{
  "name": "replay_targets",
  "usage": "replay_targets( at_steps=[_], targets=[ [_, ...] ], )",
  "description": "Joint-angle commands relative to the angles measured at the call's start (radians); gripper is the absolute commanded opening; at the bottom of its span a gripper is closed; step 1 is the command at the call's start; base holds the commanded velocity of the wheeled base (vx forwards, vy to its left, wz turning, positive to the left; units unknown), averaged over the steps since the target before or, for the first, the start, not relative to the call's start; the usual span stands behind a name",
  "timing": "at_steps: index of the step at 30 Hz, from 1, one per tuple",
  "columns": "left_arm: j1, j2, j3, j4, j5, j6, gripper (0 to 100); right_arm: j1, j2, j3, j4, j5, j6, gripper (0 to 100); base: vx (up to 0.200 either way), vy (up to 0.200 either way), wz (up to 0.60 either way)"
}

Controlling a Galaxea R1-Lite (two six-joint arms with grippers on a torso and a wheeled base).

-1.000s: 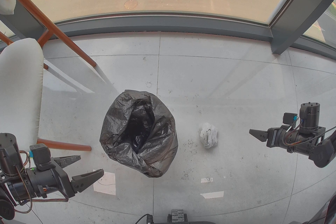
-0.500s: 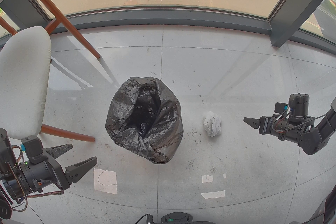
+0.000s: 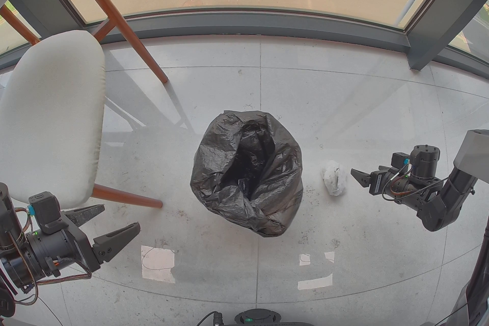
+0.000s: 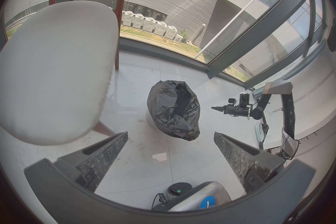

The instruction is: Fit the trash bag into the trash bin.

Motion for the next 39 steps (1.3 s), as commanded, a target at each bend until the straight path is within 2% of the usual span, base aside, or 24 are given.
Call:
replay_targets(
  at_steps=[1,4,7,13,20,29,30,35,38,39],
  targets=[
    [0.000,0.034,-0.062,-0.001,0.012,0.000,100,-0.024,0.132,-0.099,-0.004,-0.012,-0.007,100,0.000,0.200,0.00],
    [0.002,0.068,-0.098,-0.003,0.046,0.000,100,-0.027,0.153,-0.148,0.011,-0.025,-0.007,100,0.000,0.000,0.00],
    [-0.001,0.113,-0.167,-0.006,0.124,-0.001,100,-0.026,0.184,-0.224,0.091,-0.029,-0.007,100,0.000,0.000,0.00],
    [-0.003,0.134,-0.207,-0.007,0.128,0.000,100,-0.044,0.265,-0.359,0.142,-0.031,-0.007,100,0.000,0.000,0.00],
    [-0.066,0.139,-0.207,-0.003,0.125,0.049,100,-0.092,0.323,-0.408,0.169,-0.055,-0.015,100,0.000,0.000,0.00],
    [-0.097,0.154,-0.222,-0.009,0.127,0.060,100,-0.095,0.460,-0.551,0.174,-0.055,-0.040,100,0.000,0.000,0.00],
    [-0.097,0.154,-0.225,-0.009,0.127,0.060,100,-0.095,0.478,-0.573,0.173,-0.055,-0.052,0,0.000,0.000,0.00],
    [-0.095,0.152,-0.233,-0.011,0.130,0.061,100,-0.089,0.475,-0.594,0.174,-0.049,-0.058,0,0.000,0.000,0.00],
    [-0.095,0.151,-0.231,-0.011,0.130,0.061,100,-0.093,0.418,-0.571,0.171,-0.042,-0.055,0,0.000,0.000,0.00],
    [-0.095,0.148,-0.226,-0.011,0.131,0.061,100,-0.102,0.336,-0.502,0.173,-0.032,-0.047,0,0.000,0.000,0.00]
  ],
)
